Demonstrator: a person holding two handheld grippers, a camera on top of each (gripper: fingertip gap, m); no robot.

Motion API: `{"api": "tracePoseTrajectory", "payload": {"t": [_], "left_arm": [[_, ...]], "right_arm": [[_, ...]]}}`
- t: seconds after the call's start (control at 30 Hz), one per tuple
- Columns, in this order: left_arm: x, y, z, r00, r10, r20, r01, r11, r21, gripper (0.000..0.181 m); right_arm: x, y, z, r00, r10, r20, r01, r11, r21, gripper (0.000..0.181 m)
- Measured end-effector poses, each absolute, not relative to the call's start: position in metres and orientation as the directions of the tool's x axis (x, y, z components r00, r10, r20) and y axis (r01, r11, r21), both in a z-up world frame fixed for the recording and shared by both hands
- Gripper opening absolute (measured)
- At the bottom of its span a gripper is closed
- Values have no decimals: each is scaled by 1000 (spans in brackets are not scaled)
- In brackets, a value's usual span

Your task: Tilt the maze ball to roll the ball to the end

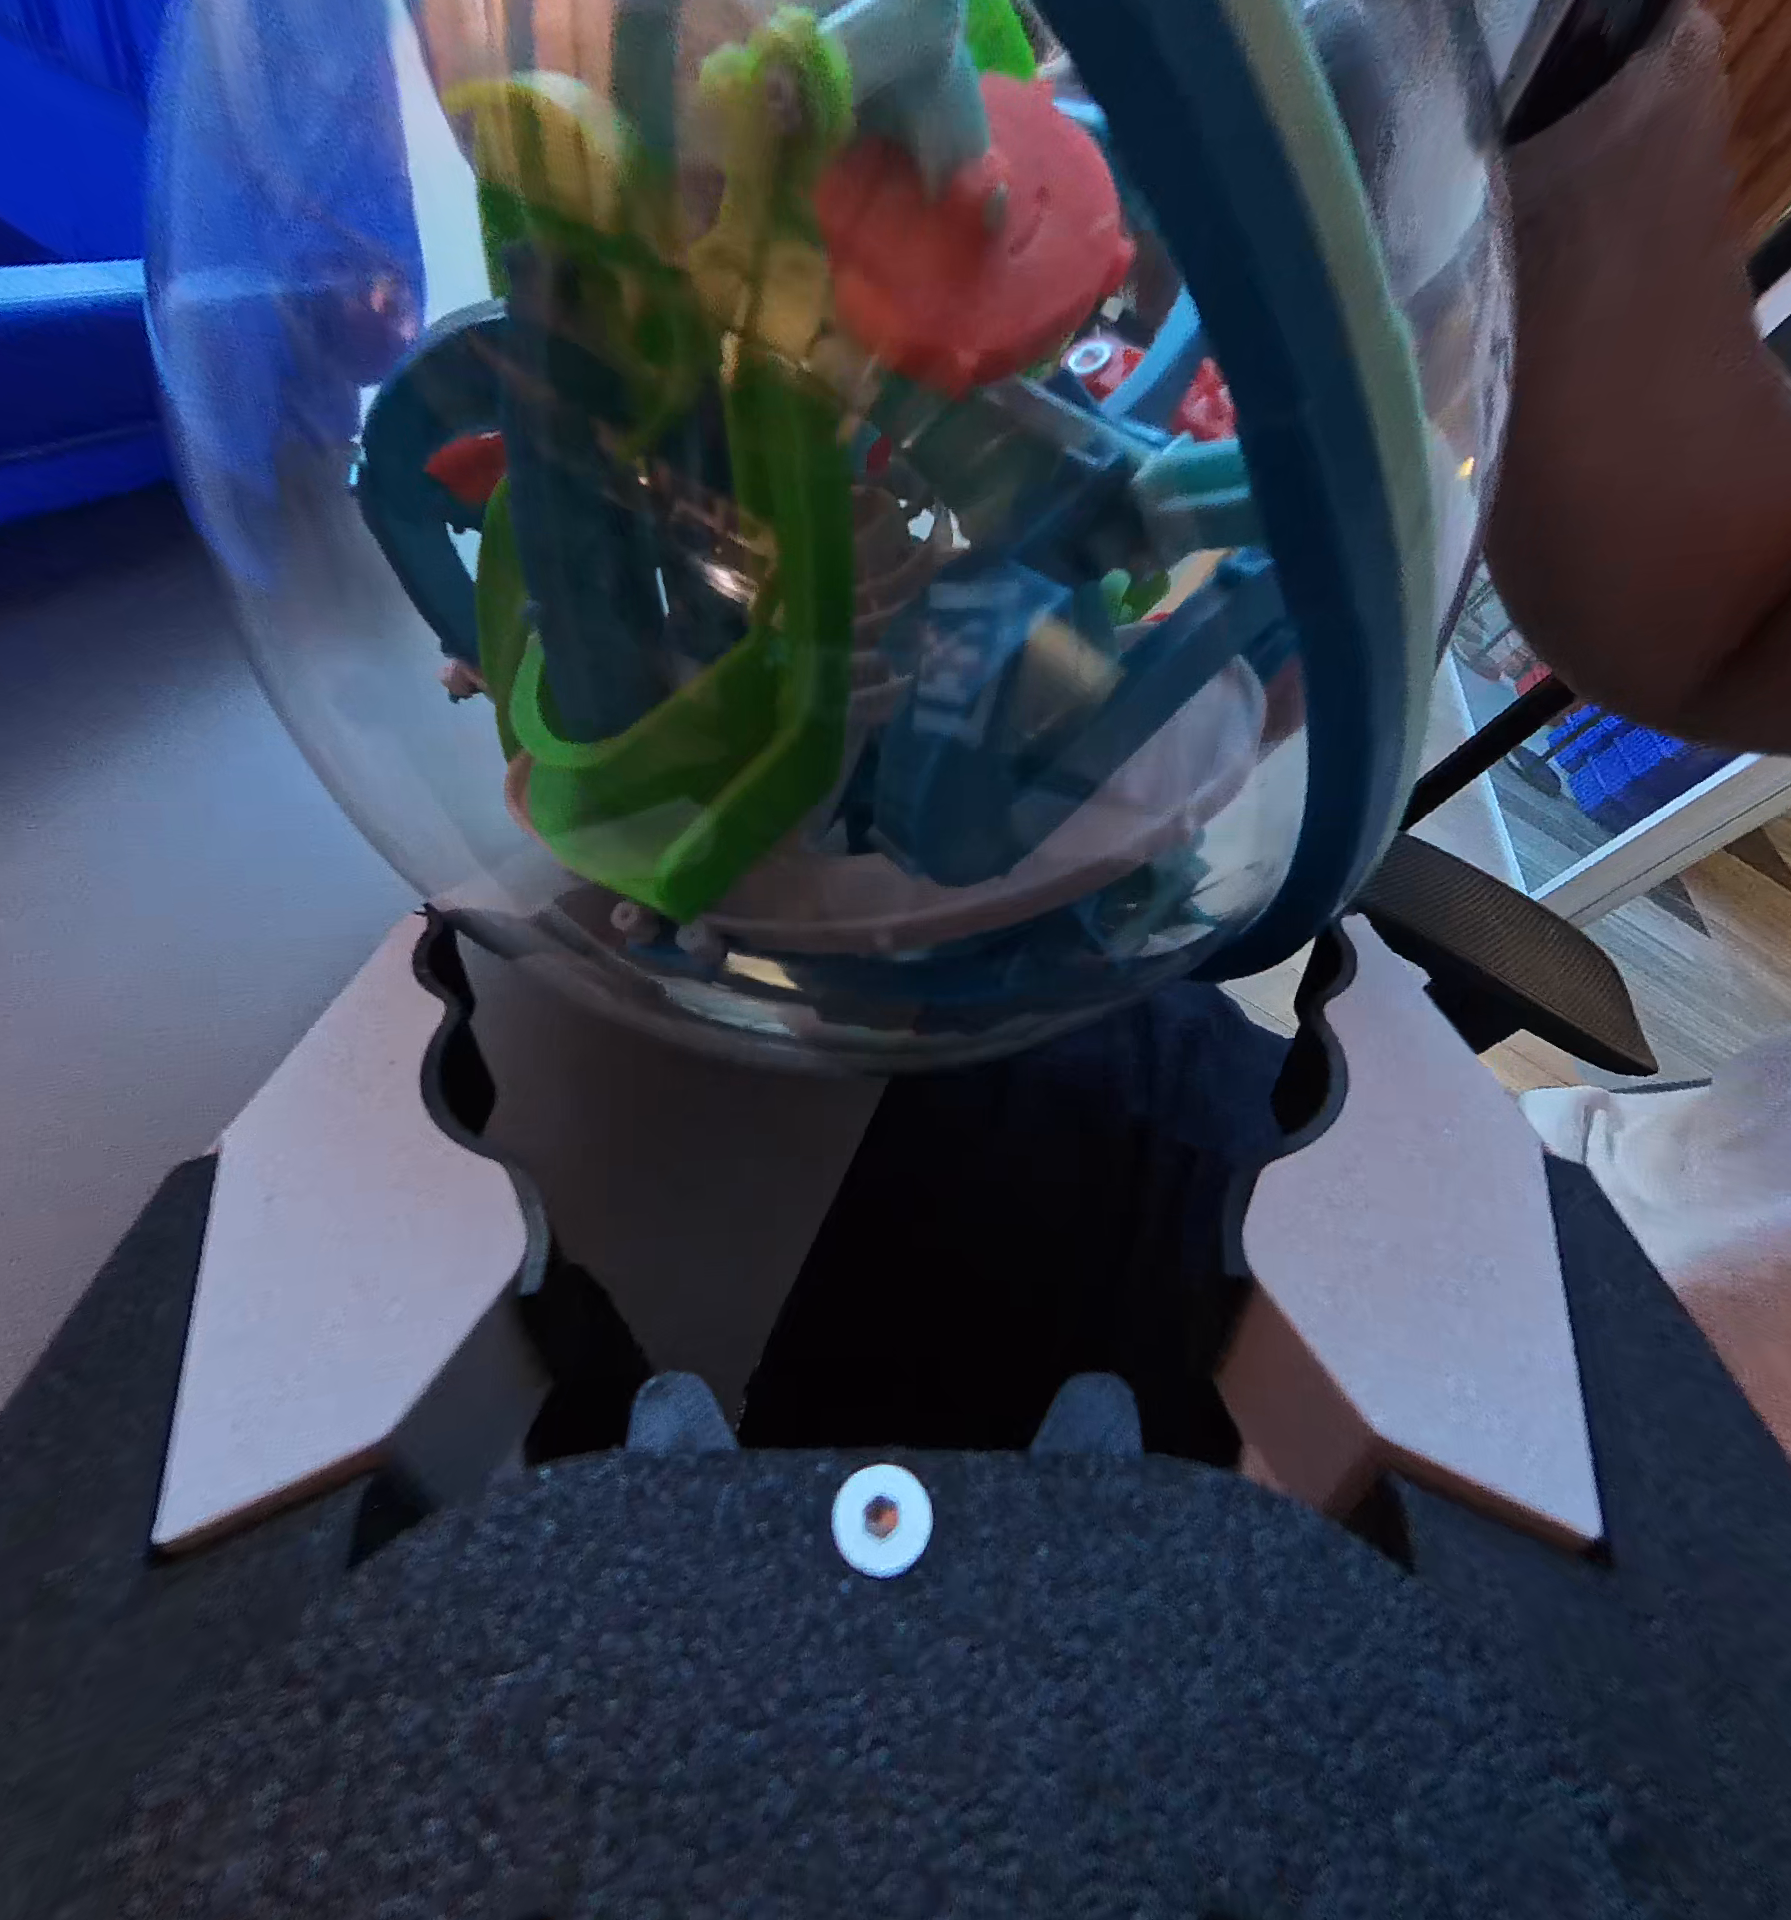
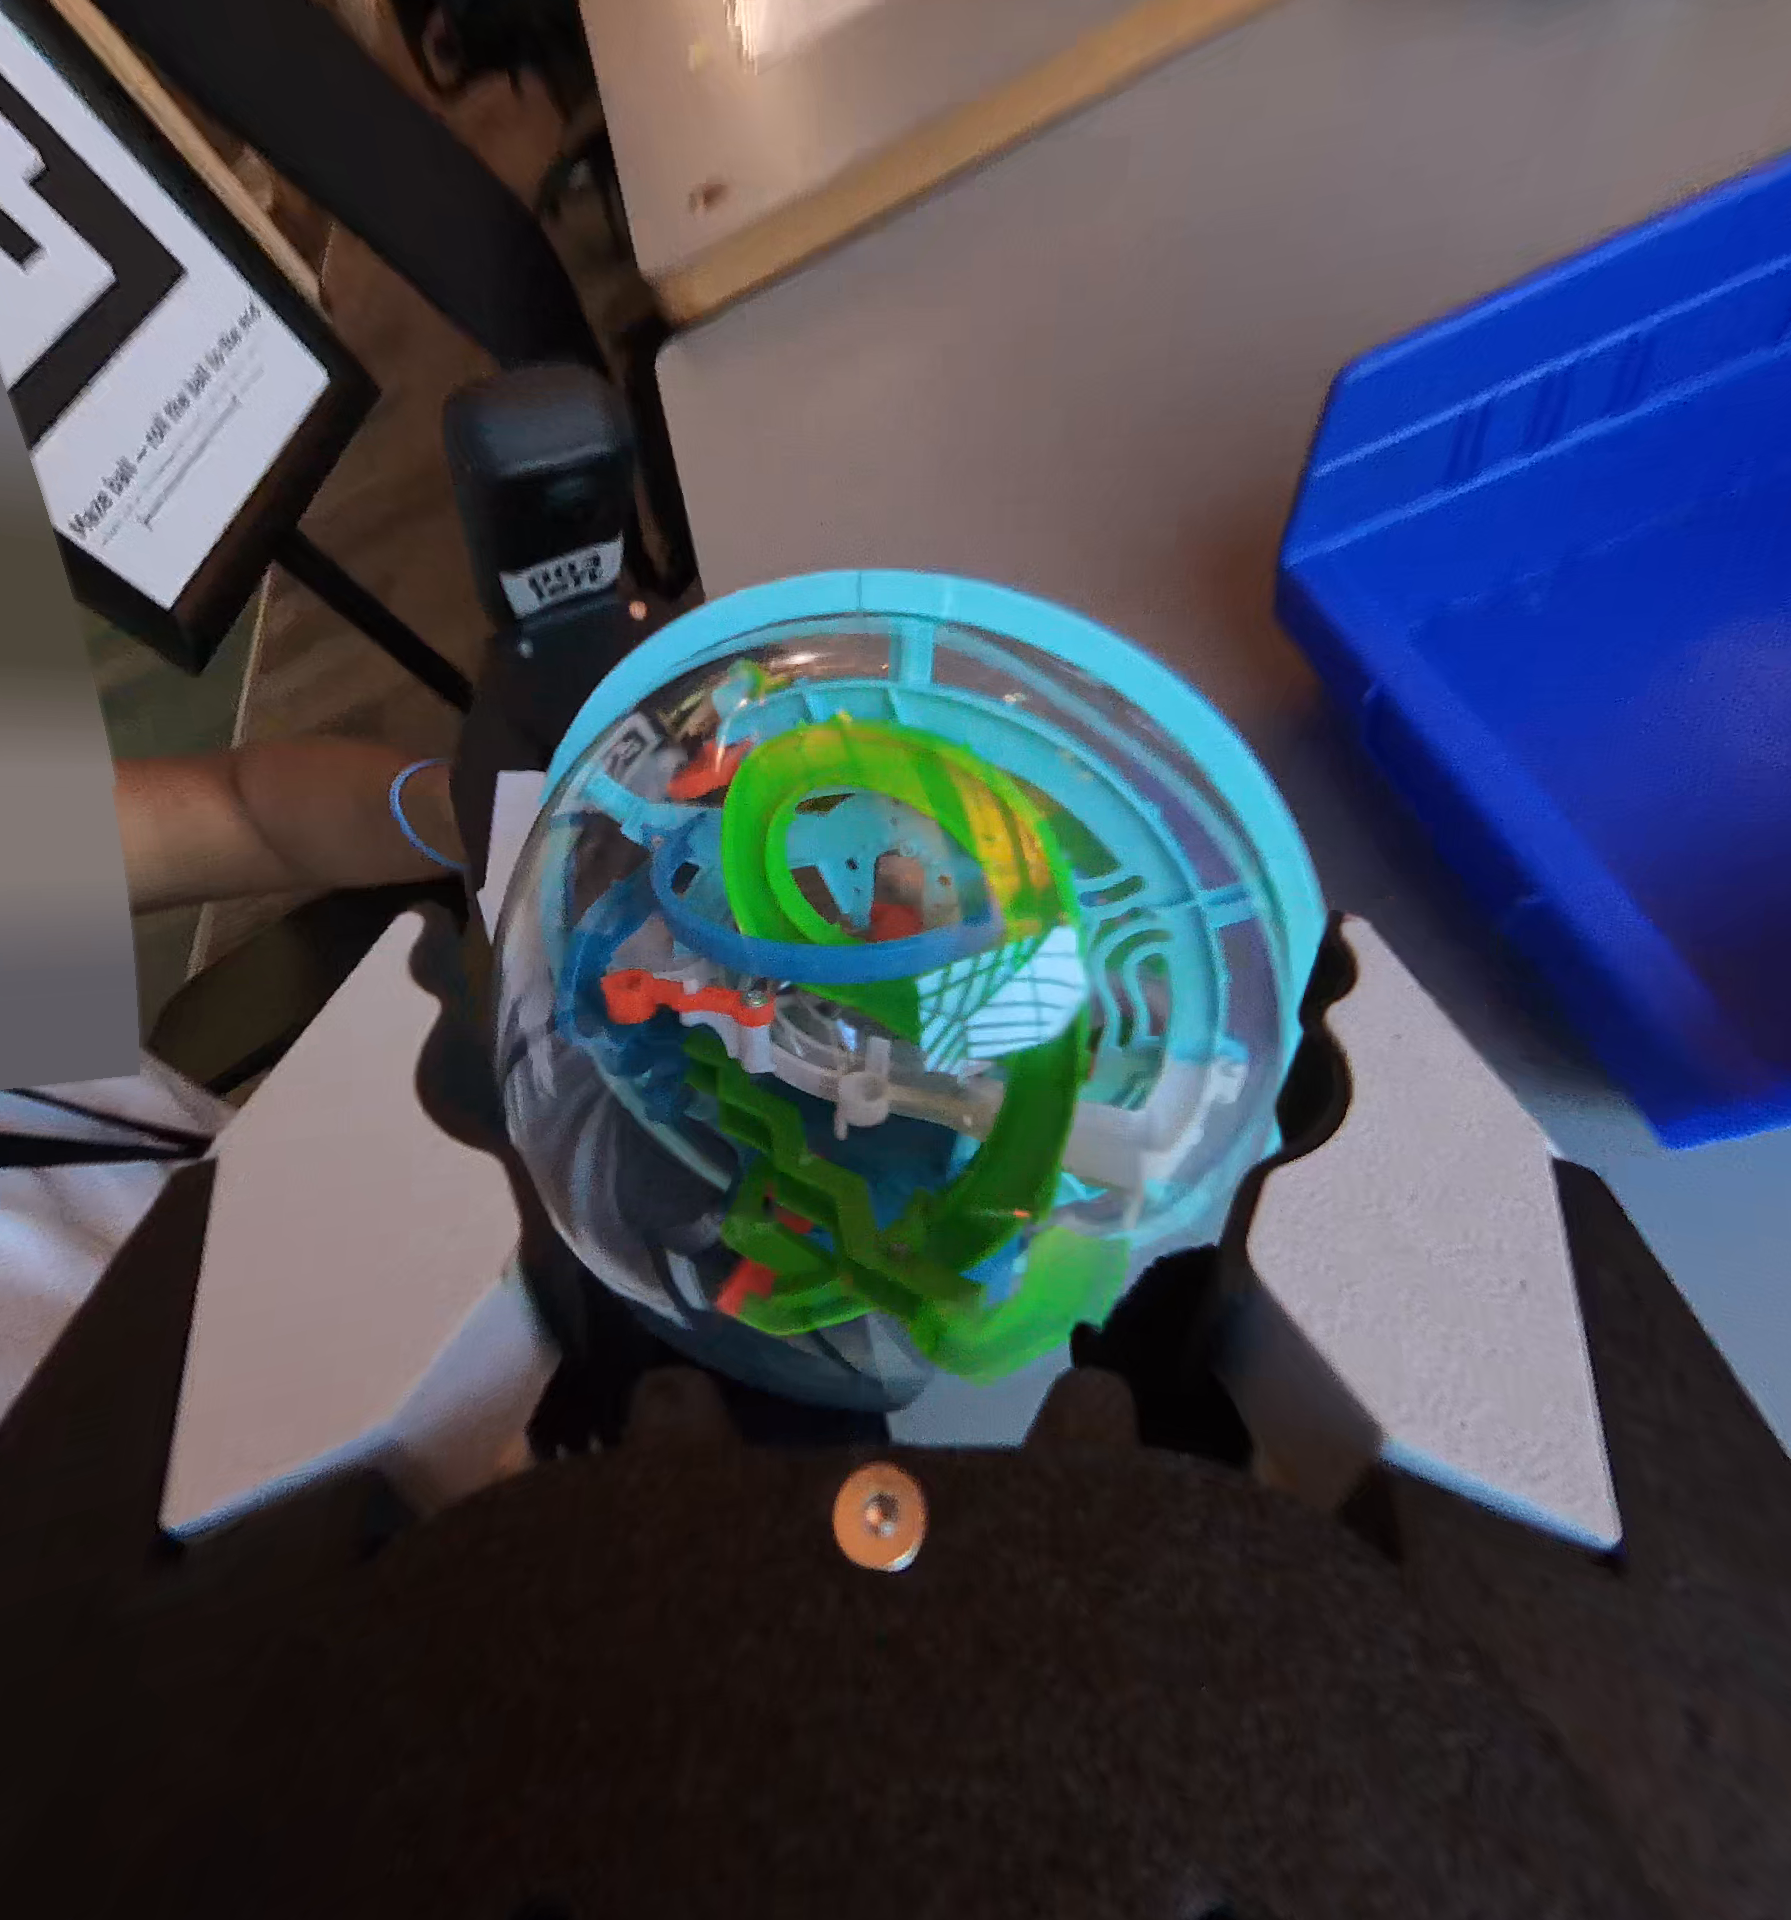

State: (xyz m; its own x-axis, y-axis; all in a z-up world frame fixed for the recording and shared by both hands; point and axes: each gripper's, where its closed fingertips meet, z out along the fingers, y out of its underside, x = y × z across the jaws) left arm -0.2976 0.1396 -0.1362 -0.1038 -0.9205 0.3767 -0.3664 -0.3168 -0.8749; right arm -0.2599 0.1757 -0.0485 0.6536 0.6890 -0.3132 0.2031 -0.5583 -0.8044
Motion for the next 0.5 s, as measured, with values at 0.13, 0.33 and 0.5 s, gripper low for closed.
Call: {"api": "tracePoseTrajectory", "payload": {"t": [0.13,0.33,0.5], "left_arm": [[-298,137,-138,-107,-923,370,-368,-309,-877,151],[-299,134,-141,-97,-949,301,-366,-247,-897,150],[-297,132,-142,-90,-971,220,-376,-172,-910,150]], "right_arm": [[-268,172,-63,683,683,-259,281,-573,-769,154],[-270,165,-60,673,713,-197,266,-482,-835,153],[-268,156,-60,665,734,-140,301,-434,-849,153]]}}
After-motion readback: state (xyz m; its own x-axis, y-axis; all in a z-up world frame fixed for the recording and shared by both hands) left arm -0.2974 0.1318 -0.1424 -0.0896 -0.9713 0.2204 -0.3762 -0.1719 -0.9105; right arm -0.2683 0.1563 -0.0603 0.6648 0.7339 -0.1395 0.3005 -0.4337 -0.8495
